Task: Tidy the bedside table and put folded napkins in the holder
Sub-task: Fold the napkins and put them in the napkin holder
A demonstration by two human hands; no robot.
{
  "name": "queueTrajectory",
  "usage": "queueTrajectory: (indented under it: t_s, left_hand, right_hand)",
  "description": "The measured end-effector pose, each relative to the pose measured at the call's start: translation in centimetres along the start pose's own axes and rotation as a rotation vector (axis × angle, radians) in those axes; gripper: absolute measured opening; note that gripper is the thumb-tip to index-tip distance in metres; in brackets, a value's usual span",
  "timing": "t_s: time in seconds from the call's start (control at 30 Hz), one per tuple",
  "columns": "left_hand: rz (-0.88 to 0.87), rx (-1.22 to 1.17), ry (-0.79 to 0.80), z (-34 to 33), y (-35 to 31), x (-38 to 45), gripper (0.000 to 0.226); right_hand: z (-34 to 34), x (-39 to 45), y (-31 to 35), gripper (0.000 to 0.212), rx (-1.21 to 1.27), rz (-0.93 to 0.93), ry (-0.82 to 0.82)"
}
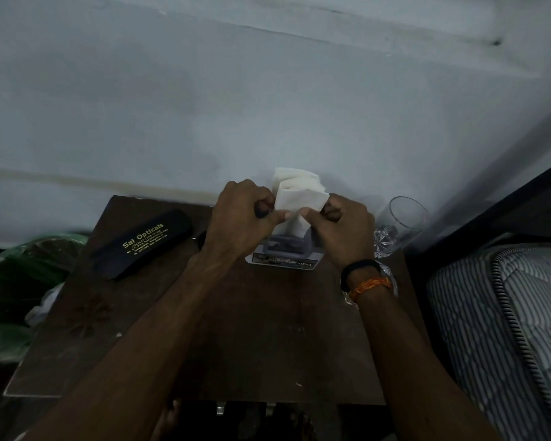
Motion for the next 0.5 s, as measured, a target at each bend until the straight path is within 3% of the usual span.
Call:
queueTrajectory:
  t_s: [0.5]
  left_hand:
    - [-0.032, 0.028, 0.024, -0.39, 0.74, 0.0, 0.037]
  right_hand:
    - [-0.76, -0.08, -0.74, 0.025, -0.02, -0.027, 0.055]
Point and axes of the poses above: each hand's wrist, its own x-axis towards the middle knuckle, its own z-axis out of the back of the hand, y = z × x, the point moved 6 cm from there along x, towards the middle knuckle, and after that the axes turned 5 degrees about -x, right-handed, at the moved point
